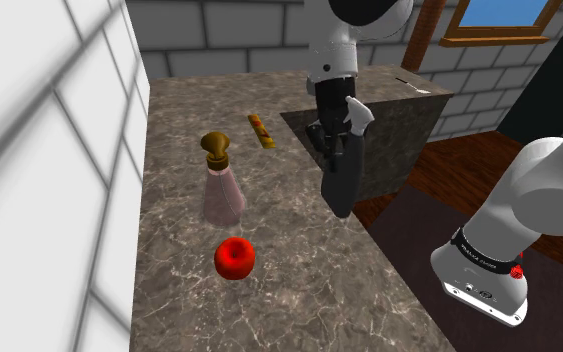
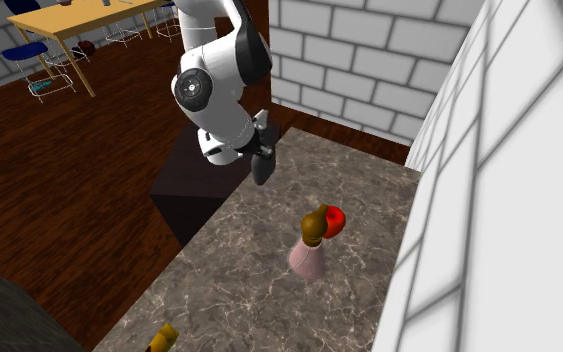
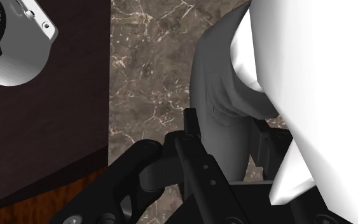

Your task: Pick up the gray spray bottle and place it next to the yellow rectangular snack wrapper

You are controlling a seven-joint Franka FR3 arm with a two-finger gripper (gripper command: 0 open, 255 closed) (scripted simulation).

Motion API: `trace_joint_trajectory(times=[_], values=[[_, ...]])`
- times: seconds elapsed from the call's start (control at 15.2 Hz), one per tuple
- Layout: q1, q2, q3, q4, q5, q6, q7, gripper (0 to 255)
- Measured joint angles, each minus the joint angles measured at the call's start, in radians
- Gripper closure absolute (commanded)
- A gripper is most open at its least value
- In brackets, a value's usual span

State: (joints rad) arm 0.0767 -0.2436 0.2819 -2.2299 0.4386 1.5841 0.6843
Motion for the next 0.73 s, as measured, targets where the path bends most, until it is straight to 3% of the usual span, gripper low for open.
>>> trace_joint_trajectory(times=[0.73], values=[[-0.003,-0.028,-0.016,0.118,-0.001,-0.140,0.043,255]])
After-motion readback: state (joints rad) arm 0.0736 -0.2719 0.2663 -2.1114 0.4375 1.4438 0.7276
